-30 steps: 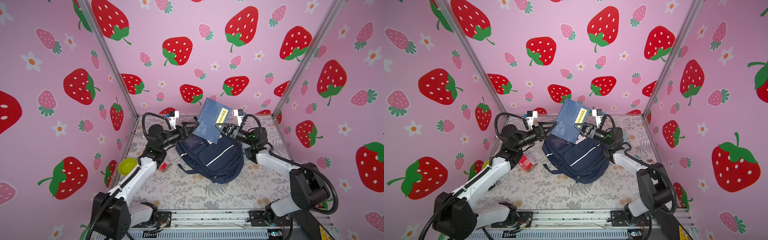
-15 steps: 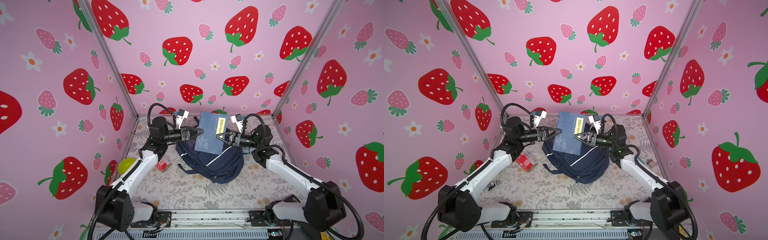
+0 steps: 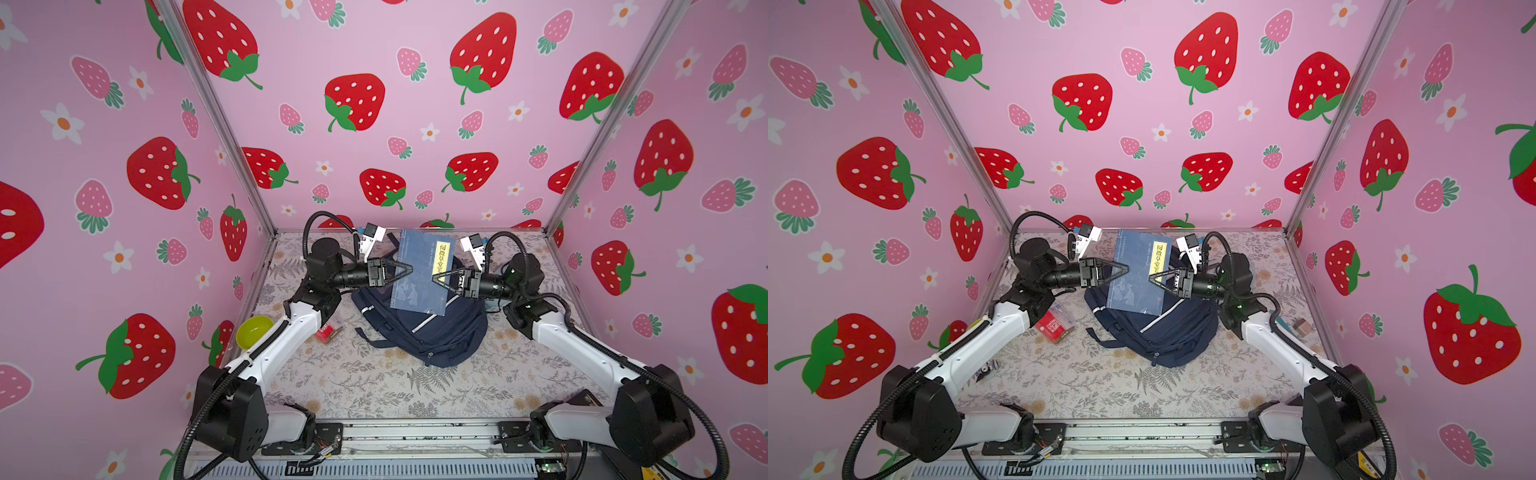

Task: Pack the student bag
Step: 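Hold the blue book upright above the backpack with both grippers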

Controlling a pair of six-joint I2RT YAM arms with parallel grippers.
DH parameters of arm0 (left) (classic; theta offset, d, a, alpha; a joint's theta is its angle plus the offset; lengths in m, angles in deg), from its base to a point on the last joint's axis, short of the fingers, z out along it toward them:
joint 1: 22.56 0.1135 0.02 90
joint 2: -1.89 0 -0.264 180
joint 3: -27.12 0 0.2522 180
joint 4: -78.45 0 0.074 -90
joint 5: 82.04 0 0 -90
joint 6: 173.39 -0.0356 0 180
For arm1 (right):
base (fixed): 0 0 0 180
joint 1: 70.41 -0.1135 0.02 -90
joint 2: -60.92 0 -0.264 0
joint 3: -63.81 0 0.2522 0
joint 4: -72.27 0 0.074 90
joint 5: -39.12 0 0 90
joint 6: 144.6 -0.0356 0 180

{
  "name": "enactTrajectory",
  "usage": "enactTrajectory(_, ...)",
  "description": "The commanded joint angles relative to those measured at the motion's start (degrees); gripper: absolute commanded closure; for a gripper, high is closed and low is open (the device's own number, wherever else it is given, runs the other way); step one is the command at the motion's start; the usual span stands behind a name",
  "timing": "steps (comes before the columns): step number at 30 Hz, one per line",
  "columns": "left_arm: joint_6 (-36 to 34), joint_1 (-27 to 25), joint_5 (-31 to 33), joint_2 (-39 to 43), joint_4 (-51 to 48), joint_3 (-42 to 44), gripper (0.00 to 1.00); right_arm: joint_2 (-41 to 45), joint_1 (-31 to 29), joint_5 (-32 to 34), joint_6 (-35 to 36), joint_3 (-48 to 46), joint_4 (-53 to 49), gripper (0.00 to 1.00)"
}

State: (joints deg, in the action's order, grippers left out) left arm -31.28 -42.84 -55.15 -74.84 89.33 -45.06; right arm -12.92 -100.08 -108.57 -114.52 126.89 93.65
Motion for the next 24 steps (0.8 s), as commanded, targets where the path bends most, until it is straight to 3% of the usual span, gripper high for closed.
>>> enactTrajectory(1,0.68,-1.50,-3.43,-0.10,4.40,-0.37,0.87,1.44,-0.12,0.91,-0.81,-0.54,3.25,0.96)
enactTrajectory(3,0.32,-1.45,-2.80,0.12,4.23,-0.29,1.00,1.56,-0.12,1.21,-0.88,-0.57,3.27,0.96)
enactTrajectory(6,-0.04,-1.49,-0.98,0.94,4.81,0.59,1.00,2.27,-0.12,2.30,-0.90,-0.62,3.29,0.89)
enactTrajectory(8,1.76,-1.52,-0.05,1.23,8.02,1.81,1.00,3.24,-0.12,4.00,-0.76,-0.76,3.51,0.69)
enactTrajectory(10,5.68,-1.58,0.50,0.82,14.12,3.26,1.00,4.74,-0.12,6.70,-1.03,-1.28,4.36,0.41)
enactTrajectory(13,12.34,-1.65,0.97,-0.58,24.11,5.29,1.00,5.23,-0.12,9.31,-3.85,-2.70,8.99,0.29)
enactTrajectory(17,17.00,-1.66,1.54,-1.88,31.49,6.58,1.00,3.41,-0.12,9.75,-7.86,-3.52,15.51,0.32)
enactTrajectory(24,16.11,-1.61,2.50,-1.38,31.60,7.12,1.00,2.65,-0.04,9.08,-10.20,-3.61,19.00,0.59)
